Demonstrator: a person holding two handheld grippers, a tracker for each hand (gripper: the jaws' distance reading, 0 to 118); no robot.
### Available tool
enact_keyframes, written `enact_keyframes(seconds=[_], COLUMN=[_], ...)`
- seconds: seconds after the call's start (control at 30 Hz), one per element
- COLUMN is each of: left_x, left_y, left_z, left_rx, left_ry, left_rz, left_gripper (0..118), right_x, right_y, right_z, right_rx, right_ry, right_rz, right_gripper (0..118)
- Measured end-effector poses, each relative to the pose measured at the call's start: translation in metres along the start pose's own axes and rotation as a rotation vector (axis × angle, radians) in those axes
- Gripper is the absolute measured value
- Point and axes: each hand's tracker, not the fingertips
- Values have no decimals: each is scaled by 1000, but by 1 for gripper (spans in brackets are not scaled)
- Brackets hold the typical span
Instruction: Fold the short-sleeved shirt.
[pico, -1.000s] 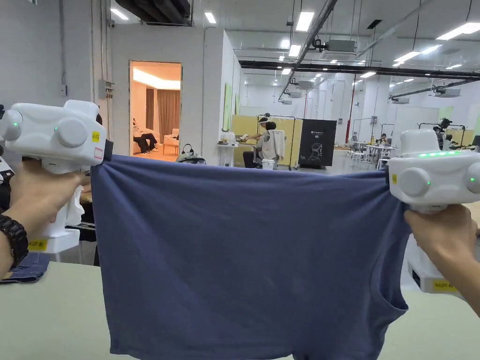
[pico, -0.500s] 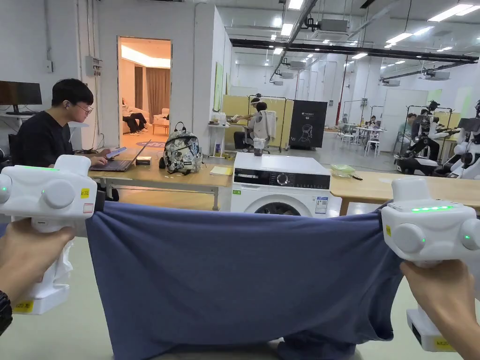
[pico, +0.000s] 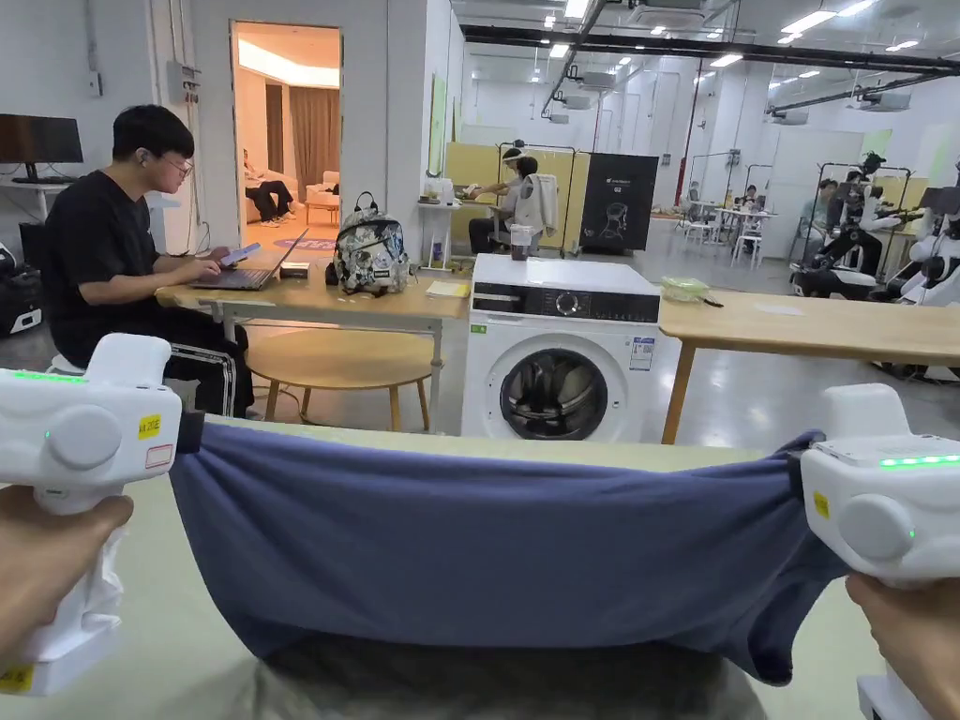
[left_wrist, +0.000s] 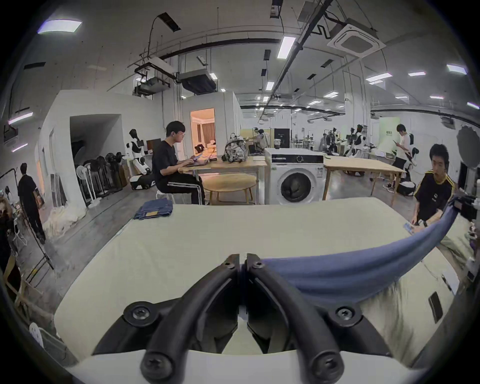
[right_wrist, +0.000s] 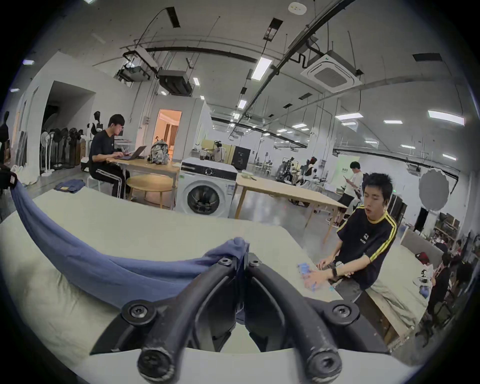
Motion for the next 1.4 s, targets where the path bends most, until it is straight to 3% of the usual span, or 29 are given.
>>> enact_keyframes(seconds=[0.37, 0.6, 0.93, 1.27, 1.4], left_x=[4, 20, 23, 23, 20], left_y=[-94, -152, -235, -290, -297], left_z=[62, 82, 59, 19, 10], left_rx=[-47, -197, -498, -688, -686], left_ry=[-43, -61, -67, -50, -43], left_rz=[37, 13, 3, -30, -1], left_gripper=[0, 0, 0, 0, 0], right_x=[2, 2, -5, -14, -16], right_y=[-86, -140, -232, -286, -297], right_z=[59, 81, 74, 49, 39], right_rx=[-107, -266, -562, -725, -749], right_ry=[42, 83, 146, 155, 155], right_rz=[12, 40, 140, 170, 159], right_gripper=[2, 2, 2, 3, 5])
